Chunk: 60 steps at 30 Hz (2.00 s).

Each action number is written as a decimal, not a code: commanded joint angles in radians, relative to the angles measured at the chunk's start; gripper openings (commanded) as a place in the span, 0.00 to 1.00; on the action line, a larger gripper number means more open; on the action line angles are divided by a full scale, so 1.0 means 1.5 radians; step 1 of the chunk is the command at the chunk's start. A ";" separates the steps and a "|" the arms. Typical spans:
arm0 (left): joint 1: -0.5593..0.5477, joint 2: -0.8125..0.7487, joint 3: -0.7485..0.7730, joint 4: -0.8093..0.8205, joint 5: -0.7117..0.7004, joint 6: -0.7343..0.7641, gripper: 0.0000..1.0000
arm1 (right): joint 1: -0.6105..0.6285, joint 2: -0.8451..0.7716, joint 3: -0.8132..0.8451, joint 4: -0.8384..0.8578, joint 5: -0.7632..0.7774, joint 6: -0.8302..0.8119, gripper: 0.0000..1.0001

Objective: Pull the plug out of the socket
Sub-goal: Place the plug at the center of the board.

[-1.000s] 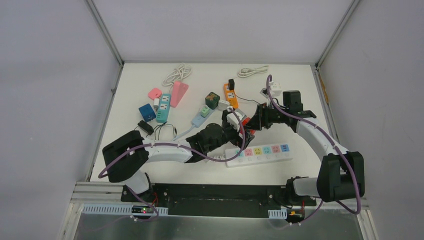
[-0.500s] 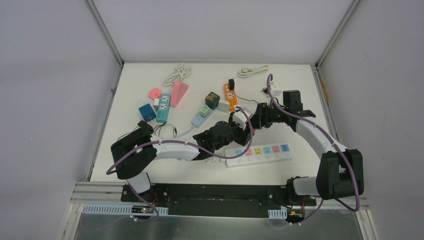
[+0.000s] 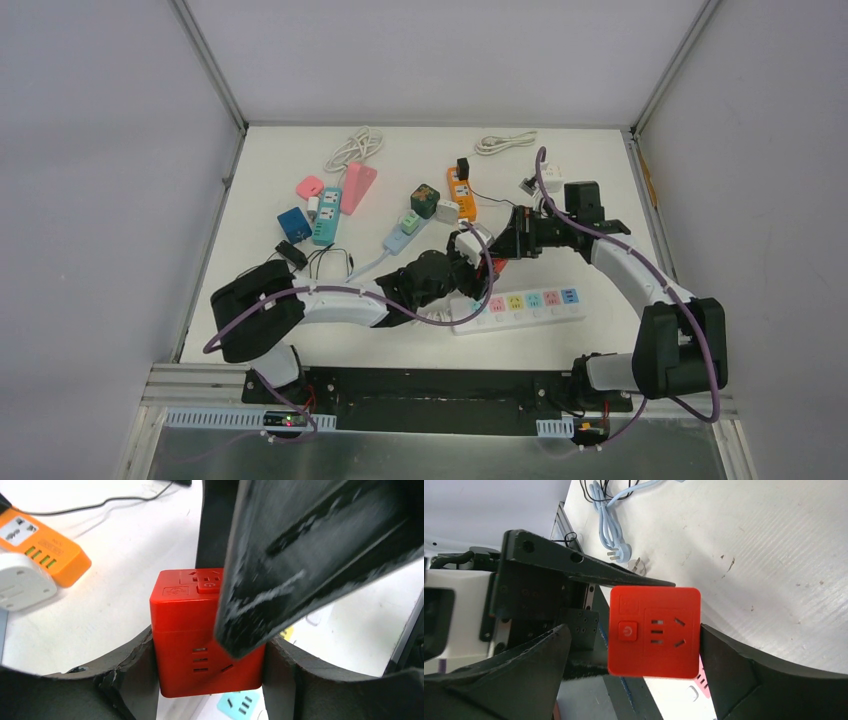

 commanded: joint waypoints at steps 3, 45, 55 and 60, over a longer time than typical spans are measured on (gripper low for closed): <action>0.004 -0.087 -0.069 0.015 0.026 -0.016 0.00 | -0.005 -0.046 0.019 -0.044 0.003 -0.066 1.00; 0.314 -0.485 0.037 -0.627 0.122 -0.131 0.00 | -0.067 -0.100 0.063 -0.195 0.053 -0.262 1.00; 0.508 -0.411 0.101 -0.642 0.216 -0.162 0.00 | -0.070 -0.101 0.064 -0.195 0.058 -0.266 1.00; 0.619 -0.361 0.146 -0.637 0.250 -0.185 0.00 | -0.071 -0.102 0.064 -0.195 0.059 -0.267 1.00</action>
